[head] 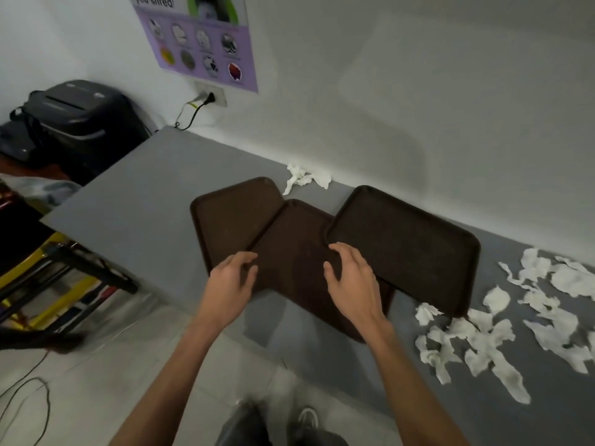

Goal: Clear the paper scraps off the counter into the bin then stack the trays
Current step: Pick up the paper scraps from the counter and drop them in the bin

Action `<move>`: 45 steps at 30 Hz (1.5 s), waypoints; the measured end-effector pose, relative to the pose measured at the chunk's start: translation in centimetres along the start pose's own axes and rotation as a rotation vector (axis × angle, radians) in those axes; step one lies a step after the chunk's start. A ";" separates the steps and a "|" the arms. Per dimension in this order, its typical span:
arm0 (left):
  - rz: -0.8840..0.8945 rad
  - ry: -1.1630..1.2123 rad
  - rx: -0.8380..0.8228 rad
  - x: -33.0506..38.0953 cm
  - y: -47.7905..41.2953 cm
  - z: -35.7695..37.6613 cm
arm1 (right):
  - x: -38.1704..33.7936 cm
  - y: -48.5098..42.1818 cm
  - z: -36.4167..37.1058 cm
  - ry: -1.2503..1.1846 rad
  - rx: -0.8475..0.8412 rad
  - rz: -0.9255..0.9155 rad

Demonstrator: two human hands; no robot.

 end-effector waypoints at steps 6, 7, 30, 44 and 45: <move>0.088 -0.039 -0.185 -1.5 -14.6 3.6 | -0.4 -7.8 4.0 0.049 -0.064 0.064; 0.097 -0.048 -0.225 -1.8 -17.1 4.3 | -0.5 -8.8 4.6 0.056 -0.067 0.084; 0.207 -0.196 -0.524 -4.8 -38.9 15.4 | -3.1 -16.4 5.6 -0.034 0.171 0.368; 0.259 0.447 -0.390 1.6 -32.0 -5.4 | -11.5 -21.6 8.5 -0.548 0.014 0.186; 0.229 0.540 -0.389 1.7 -31.6 -6.4 | -11.8 -21.8 8.8 -0.552 0.011 0.182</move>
Point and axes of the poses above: each hand's wrist, its own y-axis away from the middle knuckle, its own z-axis out of the palm, x = y × z, the point moved 4 cm from there along -y, towards the middle knuckle
